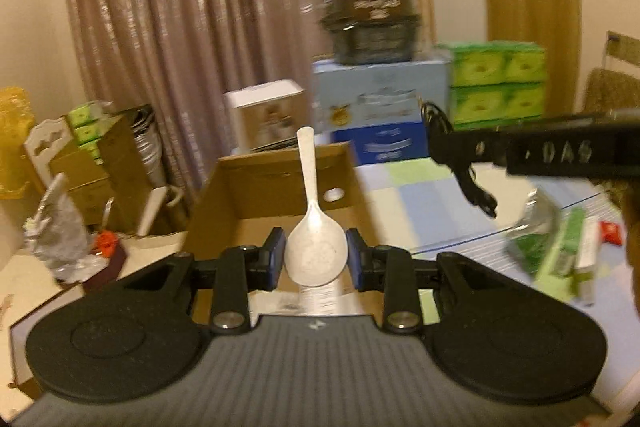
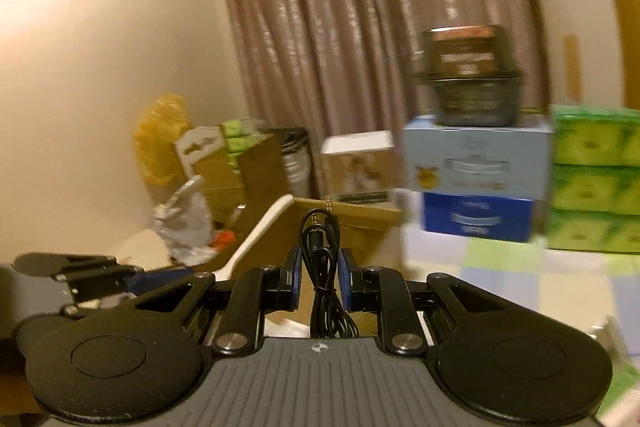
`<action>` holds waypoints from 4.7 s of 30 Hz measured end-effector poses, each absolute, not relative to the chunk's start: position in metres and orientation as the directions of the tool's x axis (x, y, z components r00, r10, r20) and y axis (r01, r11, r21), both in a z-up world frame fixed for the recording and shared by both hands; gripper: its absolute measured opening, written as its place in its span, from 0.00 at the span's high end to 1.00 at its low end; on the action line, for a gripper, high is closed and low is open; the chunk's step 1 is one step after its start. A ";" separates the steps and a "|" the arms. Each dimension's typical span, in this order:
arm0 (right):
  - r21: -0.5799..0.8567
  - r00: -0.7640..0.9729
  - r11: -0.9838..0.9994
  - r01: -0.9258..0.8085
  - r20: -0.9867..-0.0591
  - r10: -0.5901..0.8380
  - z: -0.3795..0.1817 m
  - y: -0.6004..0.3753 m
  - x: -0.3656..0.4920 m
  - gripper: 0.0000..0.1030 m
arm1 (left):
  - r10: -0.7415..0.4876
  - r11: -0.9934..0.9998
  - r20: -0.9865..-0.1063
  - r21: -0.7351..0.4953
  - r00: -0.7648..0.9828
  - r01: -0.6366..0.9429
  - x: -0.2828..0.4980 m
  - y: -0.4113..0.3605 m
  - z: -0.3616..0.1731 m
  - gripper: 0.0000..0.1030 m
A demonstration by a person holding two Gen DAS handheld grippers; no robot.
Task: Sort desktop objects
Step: 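Carry the spoon and cable over the cardboard box and open both grippers, then move both tools back from the cardboard box to the table, then grasp the white medicine box with the left gripper while the right gripper grasps the red candy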
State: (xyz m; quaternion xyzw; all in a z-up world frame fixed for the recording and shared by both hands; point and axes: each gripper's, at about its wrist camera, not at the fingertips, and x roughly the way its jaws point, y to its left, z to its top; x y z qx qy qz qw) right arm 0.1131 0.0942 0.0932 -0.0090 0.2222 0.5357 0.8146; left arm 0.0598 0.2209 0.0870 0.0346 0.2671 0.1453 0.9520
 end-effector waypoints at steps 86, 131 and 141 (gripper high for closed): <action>0.295 0.671 0.870 -0.394 -0.555 0.492 0.010 -0.204 0.128 0.02 | -0.078 0.993 -0.623 0.025 0.779 0.119 0.088 0.034 0.013 0.09; -0.040 0.578 0.805 -0.592 -0.718 0.389 -0.009 -0.223 0.210 0.02 | -0.187 0.952 -0.707 0.041 0.682 0.304 0.168 -0.028 -0.032 0.26; -0.072 0.543 0.762 -0.644 -0.743 0.390 -0.044 -0.216 0.244 0.02 | -0.196 0.945 -0.726 0.040 0.659 0.326 0.208 -0.039 -0.054 0.53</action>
